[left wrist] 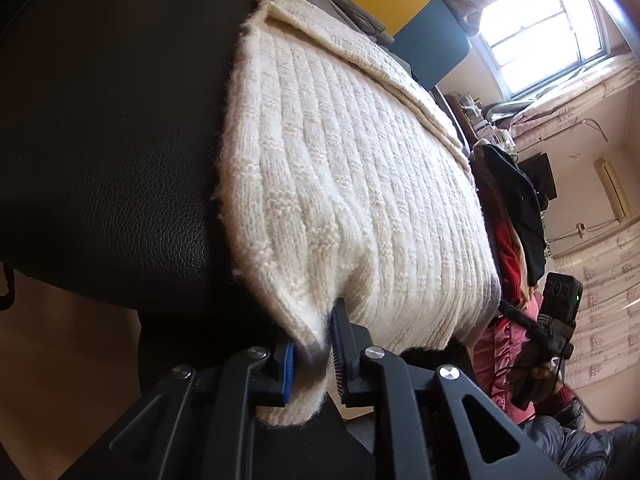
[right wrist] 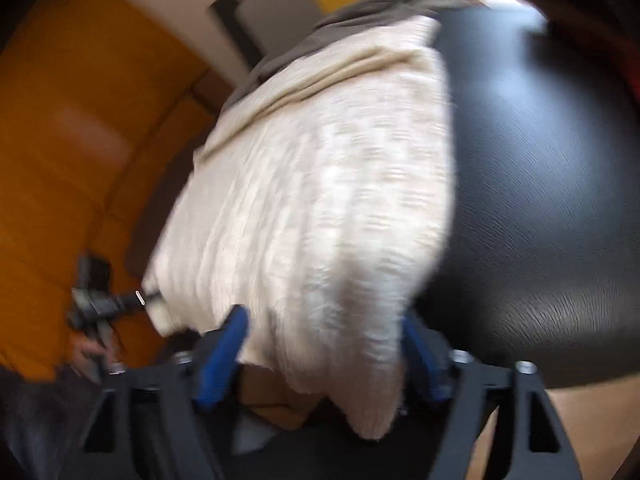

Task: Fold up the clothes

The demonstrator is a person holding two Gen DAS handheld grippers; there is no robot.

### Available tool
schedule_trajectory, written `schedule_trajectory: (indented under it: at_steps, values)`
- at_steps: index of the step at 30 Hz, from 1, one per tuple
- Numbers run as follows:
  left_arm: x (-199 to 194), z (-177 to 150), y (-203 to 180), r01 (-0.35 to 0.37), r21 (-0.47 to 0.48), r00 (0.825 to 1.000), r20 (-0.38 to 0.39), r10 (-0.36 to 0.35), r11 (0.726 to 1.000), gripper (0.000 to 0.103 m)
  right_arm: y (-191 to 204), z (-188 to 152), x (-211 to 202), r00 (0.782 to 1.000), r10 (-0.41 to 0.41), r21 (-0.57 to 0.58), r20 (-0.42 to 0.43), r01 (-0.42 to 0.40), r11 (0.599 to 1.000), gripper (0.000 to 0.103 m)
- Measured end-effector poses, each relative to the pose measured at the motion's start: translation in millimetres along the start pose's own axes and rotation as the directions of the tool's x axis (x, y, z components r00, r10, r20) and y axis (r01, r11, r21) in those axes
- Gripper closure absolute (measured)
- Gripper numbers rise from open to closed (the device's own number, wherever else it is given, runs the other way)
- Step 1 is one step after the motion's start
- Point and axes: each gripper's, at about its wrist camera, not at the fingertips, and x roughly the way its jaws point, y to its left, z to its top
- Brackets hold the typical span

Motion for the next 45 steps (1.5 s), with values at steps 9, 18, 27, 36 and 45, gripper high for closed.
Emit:
schedule_trajectory:
  at_steps: [9,18,27,36,45]
  values:
    - [3.9,1.2,-2.3,0.001,-0.011,1.000,0.005,-0.001,1.000,0.089,2.1,1.0,-1.1,0.995,-0.089,-0.005,-0.046,0.088,0.996,0.023]
    - [0.1,4.6,-10.7,-0.001,0.033,1.000,0.008,0.001,0.999,0.092,-25.5,0.9,-13.0,0.997,-0.061,0.153,-0.037,0.066,0.986,0.093]
    - [-39.8,62.8,-30.1,0.274,0.073,0.956,0.085,-0.280,0.959,0.092,-30.0,45.1,-35.6,0.979,0.155,0.215,0.130,-0.181,0.960,0.093]
    - [-46.7,158.3,-42.8,0.410,0.071,0.888,0.194,-0.416,0.909,0.092,-16.2,129.2,-40.6,0.948,0.222,0.170,0.228,-0.263,0.950,0.093]
    - [-37.0,267.9,-53.4,0.391,0.105,0.862,0.306,-0.404,0.914,0.093,-39.4,226.4,-18.5,0.940,0.204,0.174,0.273,-0.257,0.951,0.093]
